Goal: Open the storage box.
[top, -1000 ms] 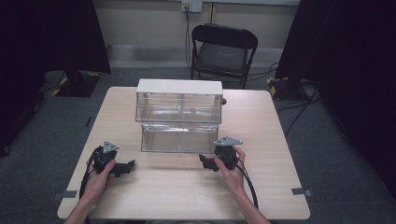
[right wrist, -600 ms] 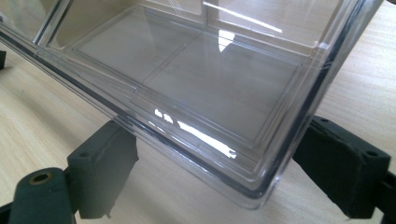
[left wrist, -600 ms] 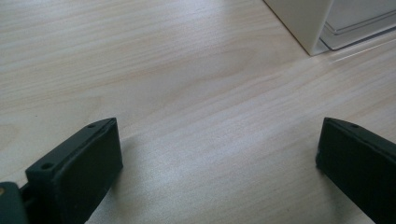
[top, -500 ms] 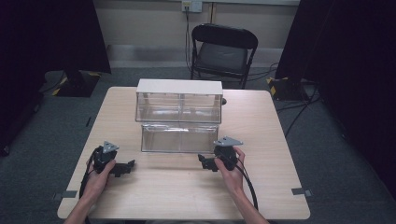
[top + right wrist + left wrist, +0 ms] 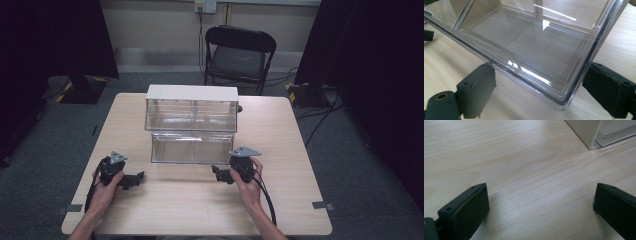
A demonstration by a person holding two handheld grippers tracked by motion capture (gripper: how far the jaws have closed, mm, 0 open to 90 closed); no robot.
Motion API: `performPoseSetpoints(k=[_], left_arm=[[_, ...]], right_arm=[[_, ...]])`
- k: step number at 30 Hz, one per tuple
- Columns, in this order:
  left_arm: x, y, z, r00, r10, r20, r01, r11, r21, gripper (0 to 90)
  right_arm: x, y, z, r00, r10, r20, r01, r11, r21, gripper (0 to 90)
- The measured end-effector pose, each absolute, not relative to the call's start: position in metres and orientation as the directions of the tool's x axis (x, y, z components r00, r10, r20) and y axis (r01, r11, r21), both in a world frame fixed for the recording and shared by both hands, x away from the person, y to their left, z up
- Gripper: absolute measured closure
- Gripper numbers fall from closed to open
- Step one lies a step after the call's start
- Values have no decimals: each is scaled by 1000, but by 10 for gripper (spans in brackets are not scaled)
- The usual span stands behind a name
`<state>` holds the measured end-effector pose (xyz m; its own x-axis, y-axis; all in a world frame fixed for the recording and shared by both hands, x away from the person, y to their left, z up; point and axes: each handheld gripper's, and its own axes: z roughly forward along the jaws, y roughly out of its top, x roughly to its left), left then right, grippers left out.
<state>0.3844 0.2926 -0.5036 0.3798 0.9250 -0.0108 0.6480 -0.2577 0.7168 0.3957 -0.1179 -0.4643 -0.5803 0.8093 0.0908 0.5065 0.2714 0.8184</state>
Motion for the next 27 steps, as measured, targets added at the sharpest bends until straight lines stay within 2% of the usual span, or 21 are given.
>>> performPoseSetpoints(k=[27], left_arm=[[384, 293, -504, 381, 925, -10, 647, -258, 717, 0]], right_arm=[[393, -118, -460, -577, 812, 89, 515, 278, 811, 120]])
